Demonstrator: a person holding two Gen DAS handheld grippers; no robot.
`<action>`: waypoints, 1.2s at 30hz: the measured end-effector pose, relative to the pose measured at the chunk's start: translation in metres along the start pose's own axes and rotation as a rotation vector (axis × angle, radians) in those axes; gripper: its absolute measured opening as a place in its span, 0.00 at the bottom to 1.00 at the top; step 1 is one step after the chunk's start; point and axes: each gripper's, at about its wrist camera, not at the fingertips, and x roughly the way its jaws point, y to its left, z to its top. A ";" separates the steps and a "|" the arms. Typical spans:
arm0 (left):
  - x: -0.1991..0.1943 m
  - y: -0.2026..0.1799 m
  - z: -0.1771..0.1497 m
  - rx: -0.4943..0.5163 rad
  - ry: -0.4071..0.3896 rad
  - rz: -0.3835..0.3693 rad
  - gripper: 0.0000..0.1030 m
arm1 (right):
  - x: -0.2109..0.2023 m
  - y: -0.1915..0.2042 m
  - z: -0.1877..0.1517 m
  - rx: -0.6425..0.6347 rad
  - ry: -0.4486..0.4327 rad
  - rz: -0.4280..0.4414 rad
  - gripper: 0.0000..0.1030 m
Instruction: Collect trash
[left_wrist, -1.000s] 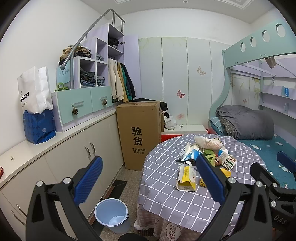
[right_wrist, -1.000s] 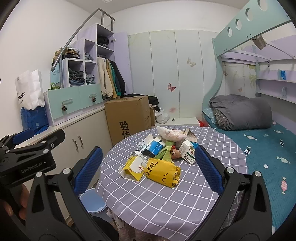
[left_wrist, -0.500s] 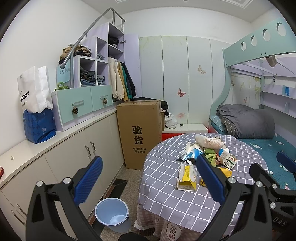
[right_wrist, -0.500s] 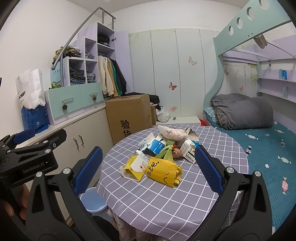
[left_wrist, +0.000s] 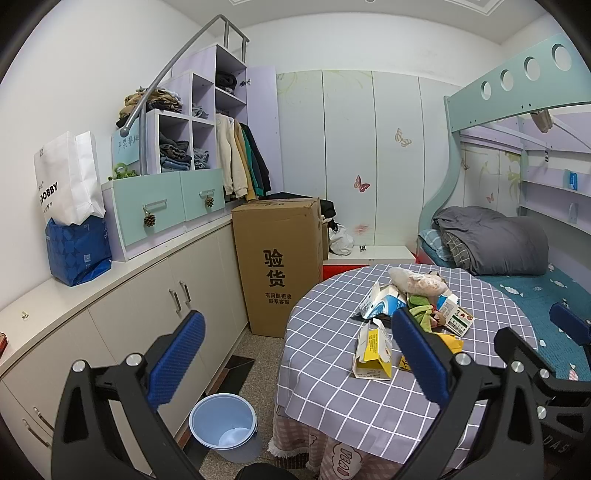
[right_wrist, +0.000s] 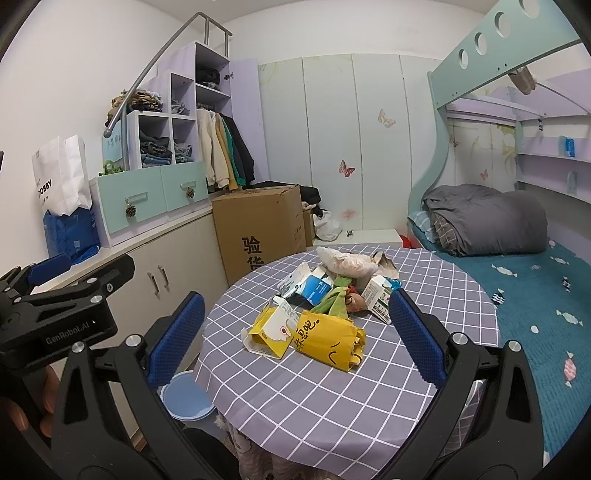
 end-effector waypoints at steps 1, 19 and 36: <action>0.000 0.000 0.000 0.000 0.000 0.000 0.96 | 0.000 0.000 0.000 0.000 0.000 0.000 0.95; 0.002 -0.003 -0.002 0.004 0.005 0.003 0.96 | 0.001 0.002 -0.004 0.000 0.008 0.001 0.95; 0.003 -0.003 -0.005 0.011 0.023 0.005 0.96 | 0.000 0.003 -0.013 0.009 0.026 0.006 0.95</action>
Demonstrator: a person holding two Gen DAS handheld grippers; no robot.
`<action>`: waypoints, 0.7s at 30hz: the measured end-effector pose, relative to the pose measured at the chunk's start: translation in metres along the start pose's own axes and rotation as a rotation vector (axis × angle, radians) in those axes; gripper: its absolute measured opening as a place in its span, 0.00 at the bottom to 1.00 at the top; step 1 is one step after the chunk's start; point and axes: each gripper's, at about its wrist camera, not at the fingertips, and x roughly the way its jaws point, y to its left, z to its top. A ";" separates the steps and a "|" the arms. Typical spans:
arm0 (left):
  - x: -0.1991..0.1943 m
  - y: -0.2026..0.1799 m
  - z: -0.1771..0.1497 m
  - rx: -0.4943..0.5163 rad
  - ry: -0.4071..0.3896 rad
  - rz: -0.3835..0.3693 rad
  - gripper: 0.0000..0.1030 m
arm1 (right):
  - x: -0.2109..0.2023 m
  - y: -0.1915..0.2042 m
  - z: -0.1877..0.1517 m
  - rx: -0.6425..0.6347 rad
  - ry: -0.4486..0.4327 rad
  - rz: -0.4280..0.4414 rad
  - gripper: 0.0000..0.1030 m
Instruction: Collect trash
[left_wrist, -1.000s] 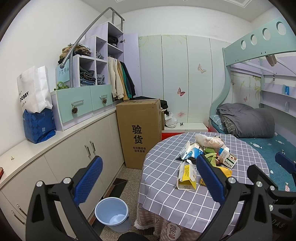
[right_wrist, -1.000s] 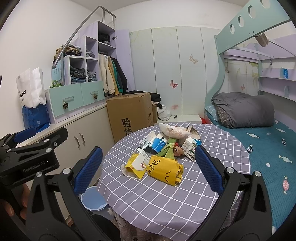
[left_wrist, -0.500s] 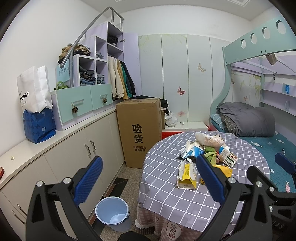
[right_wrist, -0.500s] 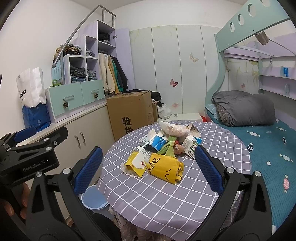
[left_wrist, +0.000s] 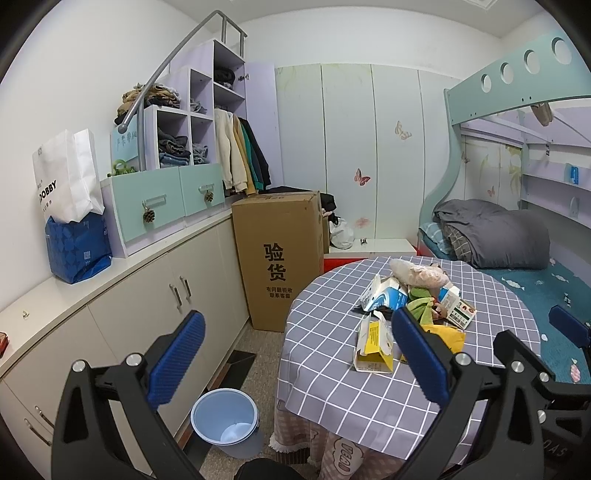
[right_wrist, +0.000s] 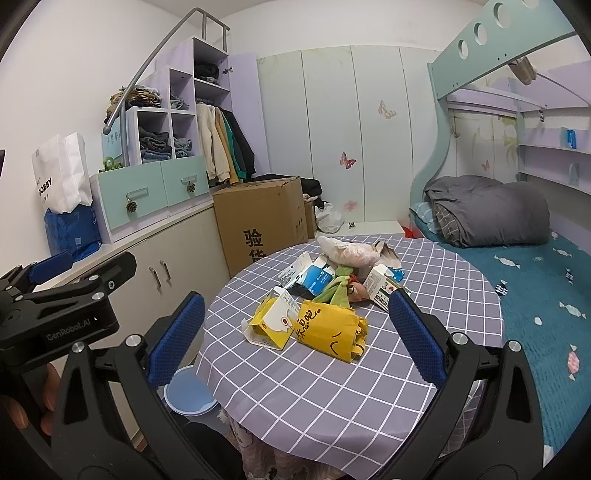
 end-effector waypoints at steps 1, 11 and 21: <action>0.000 0.000 0.000 0.000 0.000 -0.001 0.96 | -0.001 0.001 -0.002 0.001 0.001 0.001 0.95; 0.004 -0.001 0.000 0.006 0.011 -0.001 0.96 | 0.001 -0.007 0.003 0.018 0.024 0.007 0.95; 0.032 -0.019 -0.010 0.028 0.077 -0.036 0.96 | 0.019 -0.031 0.000 0.080 0.087 -0.011 0.95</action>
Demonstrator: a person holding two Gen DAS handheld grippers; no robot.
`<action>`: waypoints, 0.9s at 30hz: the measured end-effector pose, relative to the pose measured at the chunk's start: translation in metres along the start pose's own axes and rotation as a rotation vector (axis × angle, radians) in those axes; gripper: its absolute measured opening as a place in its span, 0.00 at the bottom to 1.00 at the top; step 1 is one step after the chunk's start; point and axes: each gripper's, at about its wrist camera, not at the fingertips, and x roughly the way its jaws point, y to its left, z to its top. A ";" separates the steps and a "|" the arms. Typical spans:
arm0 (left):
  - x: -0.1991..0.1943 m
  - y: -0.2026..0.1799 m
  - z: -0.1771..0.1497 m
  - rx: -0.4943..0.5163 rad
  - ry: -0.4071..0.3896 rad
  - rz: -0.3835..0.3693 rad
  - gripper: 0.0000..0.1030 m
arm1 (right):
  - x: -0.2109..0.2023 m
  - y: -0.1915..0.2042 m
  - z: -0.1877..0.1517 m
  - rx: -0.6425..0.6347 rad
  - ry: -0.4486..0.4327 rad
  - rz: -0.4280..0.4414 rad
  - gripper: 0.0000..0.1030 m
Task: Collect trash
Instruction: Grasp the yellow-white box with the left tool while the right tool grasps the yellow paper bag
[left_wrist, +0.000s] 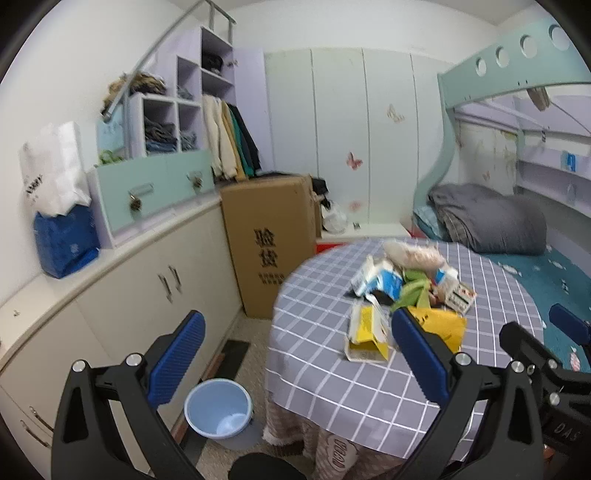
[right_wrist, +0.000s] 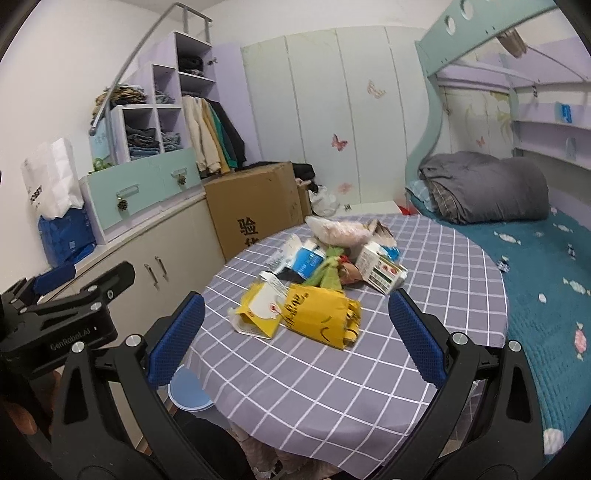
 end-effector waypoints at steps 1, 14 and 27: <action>0.008 -0.005 -0.003 0.007 0.018 -0.016 0.96 | 0.005 -0.004 -0.002 0.009 0.015 -0.008 0.95; 0.103 -0.035 -0.038 0.028 0.250 -0.158 0.96 | 0.078 -0.055 -0.025 0.129 0.199 -0.041 0.95; 0.160 -0.059 -0.047 -0.073 0.386 -0.347 0.55 | 0.120 -0.070 -0.035 0.152 0.271 -0.013 0.95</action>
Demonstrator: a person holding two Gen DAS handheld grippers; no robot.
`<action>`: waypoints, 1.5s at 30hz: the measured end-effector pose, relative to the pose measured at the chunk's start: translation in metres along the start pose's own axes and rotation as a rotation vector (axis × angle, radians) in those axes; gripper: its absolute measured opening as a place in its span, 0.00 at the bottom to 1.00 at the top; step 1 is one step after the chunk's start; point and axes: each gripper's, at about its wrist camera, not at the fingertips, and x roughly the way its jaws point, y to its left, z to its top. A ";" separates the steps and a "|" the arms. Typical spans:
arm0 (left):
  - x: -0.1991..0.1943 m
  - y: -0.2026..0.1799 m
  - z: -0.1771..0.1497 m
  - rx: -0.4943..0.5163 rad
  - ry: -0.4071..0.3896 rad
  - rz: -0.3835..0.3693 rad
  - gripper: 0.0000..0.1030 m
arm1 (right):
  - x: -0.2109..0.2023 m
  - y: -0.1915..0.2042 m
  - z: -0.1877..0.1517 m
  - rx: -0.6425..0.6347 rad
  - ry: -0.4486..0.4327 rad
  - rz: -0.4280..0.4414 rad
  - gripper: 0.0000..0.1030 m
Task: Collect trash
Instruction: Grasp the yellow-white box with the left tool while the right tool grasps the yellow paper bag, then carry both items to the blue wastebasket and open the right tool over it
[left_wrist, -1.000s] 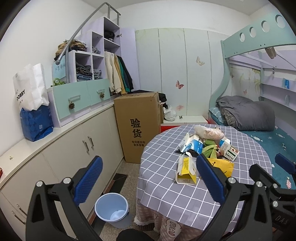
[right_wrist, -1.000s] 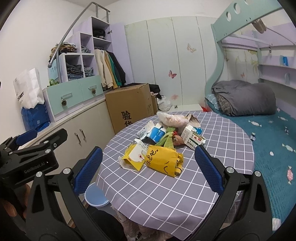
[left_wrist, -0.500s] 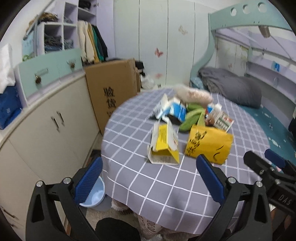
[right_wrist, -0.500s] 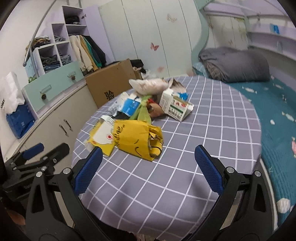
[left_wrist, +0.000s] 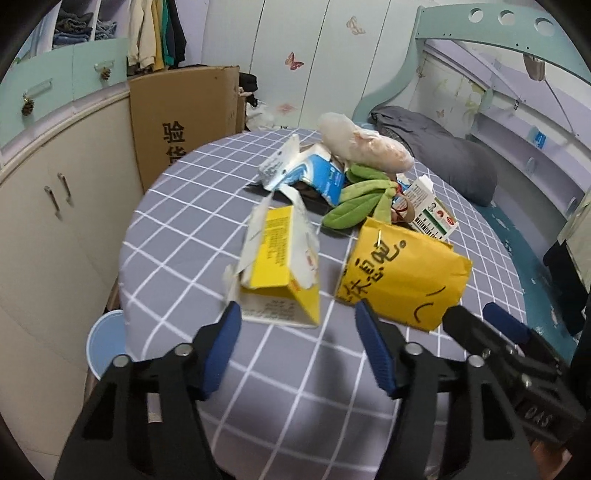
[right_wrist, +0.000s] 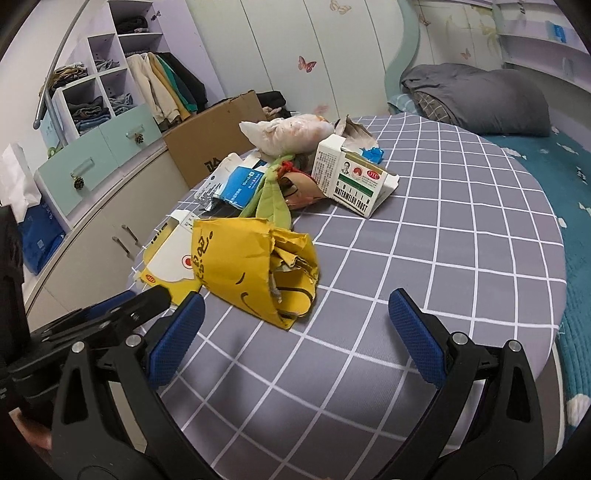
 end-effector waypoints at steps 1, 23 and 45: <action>0.003 0.000 0.001 -0.005 0.003 -0.008 0.51 | 0.002 -0.001 0.001 0.000 0.006 0.005 0.95; -0.011 0.014 0.007 -0.035 -0.122 -0.023 0.03 | 0.069 0.014 0.036 -0.063 0.143 0.051 0.84; -0.058 0.080 -0.002 -0.131 -0.220 -0.047 0.03 | 0.008 0.086 0.025 -0.202 -0.025 0.122 0.23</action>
